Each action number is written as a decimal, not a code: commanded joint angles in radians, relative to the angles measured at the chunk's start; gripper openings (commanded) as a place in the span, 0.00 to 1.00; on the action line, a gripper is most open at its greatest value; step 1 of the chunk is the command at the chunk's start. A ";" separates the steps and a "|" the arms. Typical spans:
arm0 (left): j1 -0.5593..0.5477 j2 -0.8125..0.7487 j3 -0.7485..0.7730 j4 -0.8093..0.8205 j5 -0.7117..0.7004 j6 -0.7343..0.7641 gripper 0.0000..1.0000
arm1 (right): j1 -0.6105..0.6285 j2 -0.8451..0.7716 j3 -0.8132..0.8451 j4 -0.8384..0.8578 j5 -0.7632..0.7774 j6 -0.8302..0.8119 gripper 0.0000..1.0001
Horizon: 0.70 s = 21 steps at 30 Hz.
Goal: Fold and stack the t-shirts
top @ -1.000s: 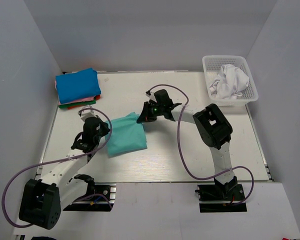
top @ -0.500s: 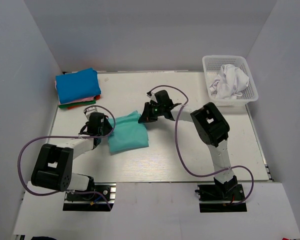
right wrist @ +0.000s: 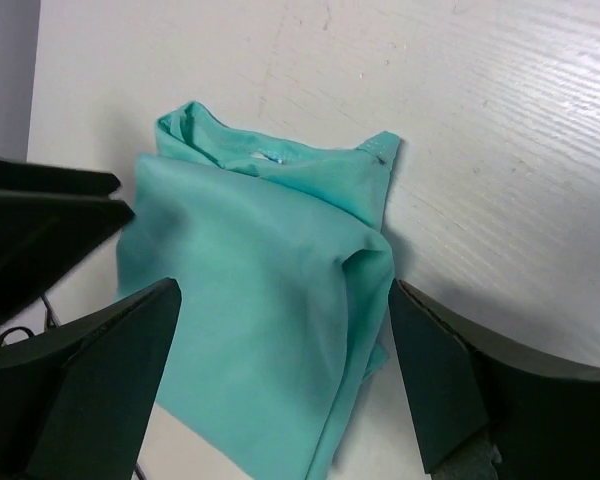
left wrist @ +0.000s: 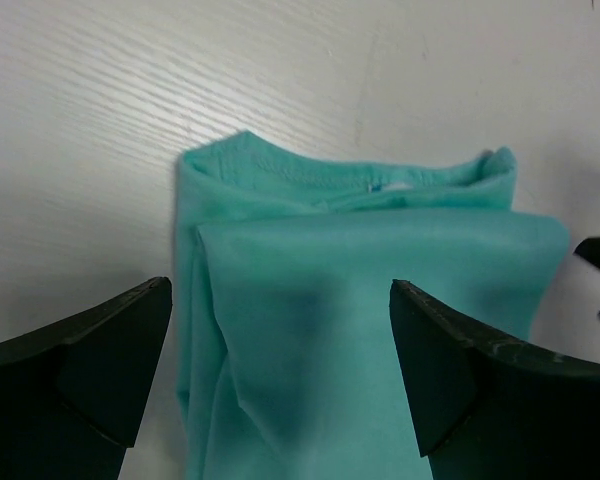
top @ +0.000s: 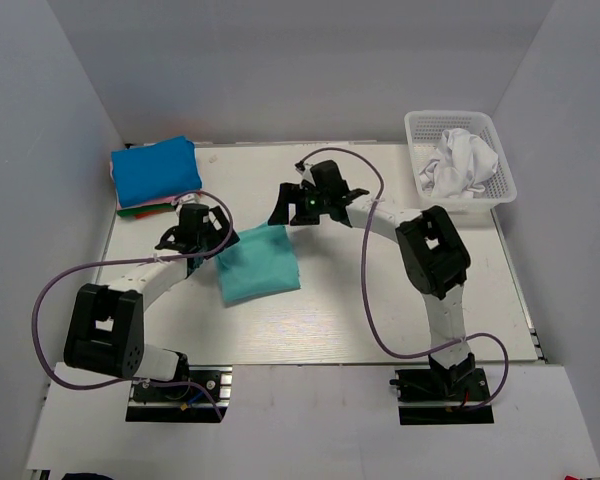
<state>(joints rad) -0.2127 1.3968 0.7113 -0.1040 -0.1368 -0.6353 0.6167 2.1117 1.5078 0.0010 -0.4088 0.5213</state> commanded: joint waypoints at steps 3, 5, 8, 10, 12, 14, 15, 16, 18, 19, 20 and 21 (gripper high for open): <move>-0.031 -0.019 -0.022 -0.086 0.170 0.002 1.00 | -0.012 -0.140 0.023 -0.068 0.080 -0.047 0.90; -0.040 -0.030 -0.033 -0.124 0.148 -0.013 1.00 | -0.017 -0.174 0.014 -0.078 0.090 -0.069 0.90; -0.050 -0.041 -0.033 -0.210 0.083 -0.040 1.00 | -0.023 -0.212 0.000 -0.108 0.094 -0.082 0.90; -0.060 -0.041 -0.023 -0.287 0.036 -0.062 1.00 | -0.025 -0.229 -0.030 -0.105 0.096 -0.087 0.90; -0.069 -0.053 -0.023 -0.321 0.008 -0.092 1.00 | -0.028 -0.254 -0.046 -0.108 0.090 -0.089 0.90; -0.070 -0.067 -0.022 -0.348 -0.012 -0.116 1.00 | -0.028 -0.268 -0.046 -0.127 0.091 -0.112 0.90; -0.070 -0.067 -0.023 -0.349 -0.024 -0.116 1.00 | -0.028 -0.277 -0.044 -0.131 0.091 -0.118 0.90; -0.079 -0.076 -0.038 -0.349 -0.024 -0.116 1.00 | -0.031 -0.279 -0.049 -0.147 0.094 -0.119 0.90; -0.079 -0.067 -0.076 -0.292 -0.024 -0.116 1.00 | -0.029 -0.292 -0.055 -0.154 0.094 -0.127 0.90; -0.079 -0.056 -0.085 -0.271 -0.009 -0.116 1.00 | -0.031 -0.291 -0.060 -0.160 0.094 -0.133 0.90; -0.079 -0.044 -0.085 -0.235 0.009 -0.116 1.00 | -0.028 -0.297 -0.064 -0.168 0.097 -0.136 0.90; -0.079 -0.007 -0.095 -0.218 0.009 -0.116 1.00 | -0.032 -0.303 -0.070 -0.174 0.099 -0.147 0.90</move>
<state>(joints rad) -0.2855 1.3548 0.6472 -0.3725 -0.1238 -0.7380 0.5896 1.8671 1.4555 -0.1421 -0.3191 0.4149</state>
